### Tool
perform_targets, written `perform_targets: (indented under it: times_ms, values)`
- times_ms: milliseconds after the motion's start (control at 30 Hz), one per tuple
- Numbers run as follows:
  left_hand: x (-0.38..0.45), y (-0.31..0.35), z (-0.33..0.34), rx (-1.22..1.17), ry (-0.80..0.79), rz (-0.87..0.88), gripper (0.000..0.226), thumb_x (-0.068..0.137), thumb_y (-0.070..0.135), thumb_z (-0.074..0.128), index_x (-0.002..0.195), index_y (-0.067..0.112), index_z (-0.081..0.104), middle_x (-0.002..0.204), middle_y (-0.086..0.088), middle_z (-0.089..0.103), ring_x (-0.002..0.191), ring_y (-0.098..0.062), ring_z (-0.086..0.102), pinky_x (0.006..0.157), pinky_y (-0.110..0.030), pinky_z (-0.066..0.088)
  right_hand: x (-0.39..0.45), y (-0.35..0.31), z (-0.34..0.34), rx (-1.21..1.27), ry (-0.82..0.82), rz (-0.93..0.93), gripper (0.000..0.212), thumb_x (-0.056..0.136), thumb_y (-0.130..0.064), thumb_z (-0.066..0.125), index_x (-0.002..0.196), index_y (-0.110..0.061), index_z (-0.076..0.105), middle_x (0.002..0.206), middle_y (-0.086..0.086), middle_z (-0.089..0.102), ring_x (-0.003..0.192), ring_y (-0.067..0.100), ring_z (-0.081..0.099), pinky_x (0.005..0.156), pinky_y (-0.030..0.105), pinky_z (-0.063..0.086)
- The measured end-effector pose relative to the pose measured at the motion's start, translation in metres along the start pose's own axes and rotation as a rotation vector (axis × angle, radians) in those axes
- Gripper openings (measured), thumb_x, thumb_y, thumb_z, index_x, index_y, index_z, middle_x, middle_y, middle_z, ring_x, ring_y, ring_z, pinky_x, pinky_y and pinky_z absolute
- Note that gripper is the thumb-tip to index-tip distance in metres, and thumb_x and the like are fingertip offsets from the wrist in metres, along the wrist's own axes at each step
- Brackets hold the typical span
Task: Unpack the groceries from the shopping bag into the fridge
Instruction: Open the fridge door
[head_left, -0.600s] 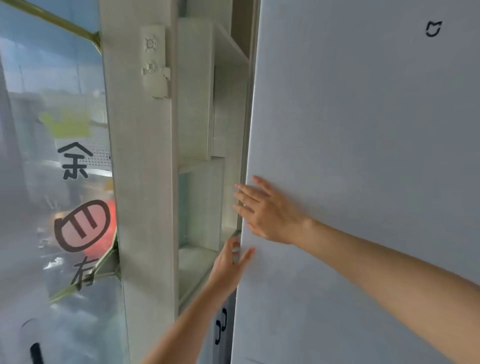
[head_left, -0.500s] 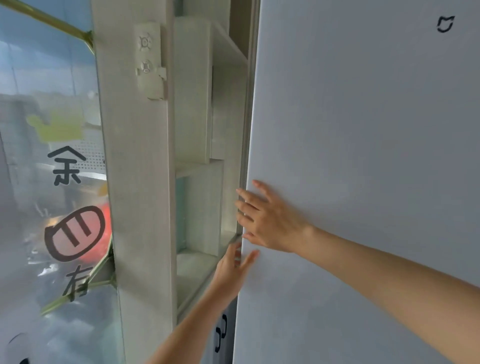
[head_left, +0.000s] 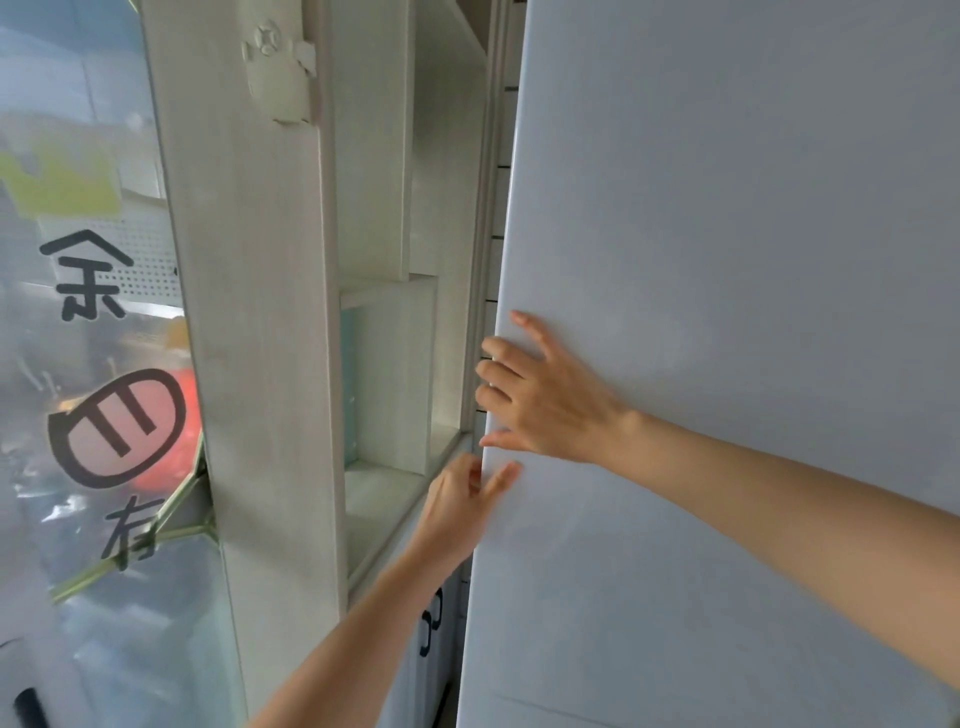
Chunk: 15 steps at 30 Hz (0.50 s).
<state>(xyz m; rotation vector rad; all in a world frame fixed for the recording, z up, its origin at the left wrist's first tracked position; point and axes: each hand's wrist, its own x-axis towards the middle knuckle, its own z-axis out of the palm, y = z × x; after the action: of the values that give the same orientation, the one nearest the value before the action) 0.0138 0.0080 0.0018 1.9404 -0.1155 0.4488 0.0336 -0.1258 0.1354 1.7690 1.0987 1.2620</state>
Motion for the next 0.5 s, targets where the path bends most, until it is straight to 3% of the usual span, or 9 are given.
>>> perform_targets:
  times_ms: [200,367,500]
  values:
    - [-0.039,0.013,-0.015,0.066,0.027,0.086,0.074,0.064,0.079,0.051,0.085,0.008,0.059,0.064,0.001,0.055,0.058,-0.008,0.045,0.054,-0.017,0.035,-0.011,-0.006,-0.029,0.022,0.114,-0.027,0.048,0.094,-0.053,0.04,0.093,-0.009,0.061,0.101,0.009,0.062,0.116,0.034,0.053,0.11,0.061,0.015]
    - [-0.078,0.022,-0.026,0.057,0.055,0.089,0.049,0.075,0.063,0.066,0.084,0.015,0.063,0.07,0.002,0.066,0.065,-0.011,0.059,0.06,-0.022,0.045,-0.02,-0.017,-0.068,0.07,0.052,-0.008,0.044,0.091,-0.05,0.045,0.093,-0.009,0.062,0.11,0.01,0.063,0.124,0.033,0.049,0.111,0.06,0.013]
    - [-0.125,0.038,-0.031,-0.042,0.083,0.087,0.031,0.077,0.041,0.076,0.095,0.022,0.061,0.076,0.0,0.067,0.07,-0.007,0.06,0.06,-0.01,0.044,-0.042,-0.041,-0.114,0.195,0.076,0.15,0.038,0.089,-0.04,0.054,0.104,-0.007,0.066,0.129,0.011,0.059,0.135,0.029,0.041,0.111,0.063,0.016]
